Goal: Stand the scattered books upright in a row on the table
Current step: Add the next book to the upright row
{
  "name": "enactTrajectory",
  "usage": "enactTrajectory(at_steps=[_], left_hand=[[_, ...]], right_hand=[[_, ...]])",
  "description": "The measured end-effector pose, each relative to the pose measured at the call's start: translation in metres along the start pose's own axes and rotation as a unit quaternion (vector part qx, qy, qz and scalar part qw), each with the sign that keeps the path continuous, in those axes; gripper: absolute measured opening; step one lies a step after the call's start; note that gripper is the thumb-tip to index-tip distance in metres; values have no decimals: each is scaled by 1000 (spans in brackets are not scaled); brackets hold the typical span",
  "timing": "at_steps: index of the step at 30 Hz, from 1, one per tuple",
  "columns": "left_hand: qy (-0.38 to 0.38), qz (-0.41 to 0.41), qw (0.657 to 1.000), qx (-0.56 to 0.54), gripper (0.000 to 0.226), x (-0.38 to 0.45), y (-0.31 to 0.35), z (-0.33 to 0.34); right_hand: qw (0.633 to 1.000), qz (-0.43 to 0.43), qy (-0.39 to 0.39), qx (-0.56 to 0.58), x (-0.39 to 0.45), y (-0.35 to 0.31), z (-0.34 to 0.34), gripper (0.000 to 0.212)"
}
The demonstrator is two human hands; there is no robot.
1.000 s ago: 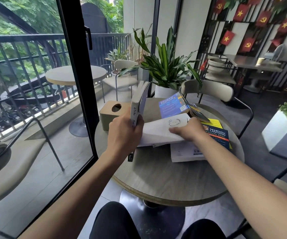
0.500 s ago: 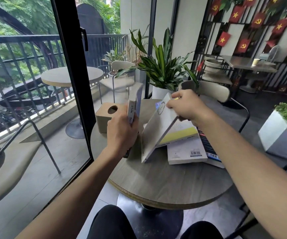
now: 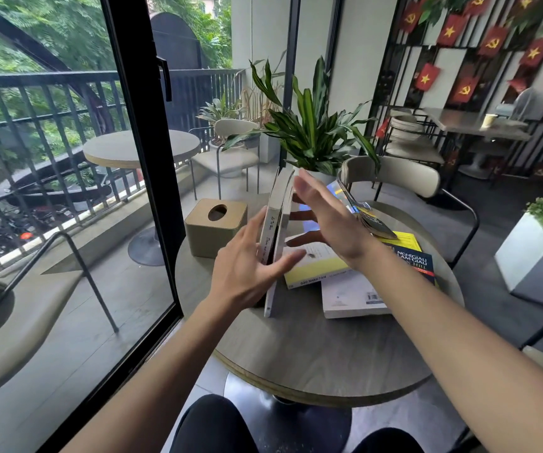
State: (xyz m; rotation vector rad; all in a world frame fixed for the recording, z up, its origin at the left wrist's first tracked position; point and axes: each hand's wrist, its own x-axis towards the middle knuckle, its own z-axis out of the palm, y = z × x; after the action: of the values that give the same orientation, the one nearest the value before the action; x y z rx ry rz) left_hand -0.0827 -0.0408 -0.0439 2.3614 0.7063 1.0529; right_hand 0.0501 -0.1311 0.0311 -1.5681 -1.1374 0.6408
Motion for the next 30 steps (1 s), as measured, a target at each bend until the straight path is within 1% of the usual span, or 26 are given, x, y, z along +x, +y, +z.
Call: enactTrajectory(at_steps=[3, 4, 6, 8, 10, 13, 16, 18, 20, 22, 24, 26, 28, 30], left_hand=[[-34, -24, 999, 17, 103, -3, -5, 8], [-36, -31, 998, 28, 102, -4, -8, 10], [-34, -37, 997, 52, 92, -4, -13, 16], [-20, -36, 997, 61, 76, -5, -13, 20], [-1, -35, 998, 53, 66, -6, -10, 22], [30, -43, 998, 37, 63, -7, -5, 23], [43, -61, 997, 26, 61, -7, -4, 25], [46, -70, 996, 19, 55, -7, -6, 25], [51, -72, 996, 10, 54, -8, -6, 23], [60, -68, 996, -3, 57, -9, -5, 21], [64, -65, 996, -11, 57, -10, -3, 20], [65, -66, 996, -12, 57, -10, -2, 20], [69, -62, 996, -15, 57, -10, -2, 21], [72, -56, 996, -14, 58, -11, -2, 22]], right_hand=[[995, -40, -14, -86, -4, 0, 7, 96], [991, -56, -13, -118, -5, 0, 9, 99], [983, -83, -3, -165, -3, 2, 13, 102], [976, -103, 15, -192, 0, 6, 17, 95], [970, -121, 34, -206, 3, 10, 20, 85], [964, -135, 54, -223, 9, 13, 24, 75], [961, -142, 57, -232, 12, 12, 27, 74], [964, -134, 38, -228, 12, 11, 27, 78], [971, -116, 13, -207, 11, 9, 24, 80], [979, -96, 22, -179, 11, 9, 16, 78], [981, -77, 70, -166, 12, 14, 5, 78], [974, -51, 124, -183, 13, 23, -9, 75], [956, -22, 174, -235, 14, 34, -23, 72], [936, 19, 201, -289, 14, 47, -37, 72]])
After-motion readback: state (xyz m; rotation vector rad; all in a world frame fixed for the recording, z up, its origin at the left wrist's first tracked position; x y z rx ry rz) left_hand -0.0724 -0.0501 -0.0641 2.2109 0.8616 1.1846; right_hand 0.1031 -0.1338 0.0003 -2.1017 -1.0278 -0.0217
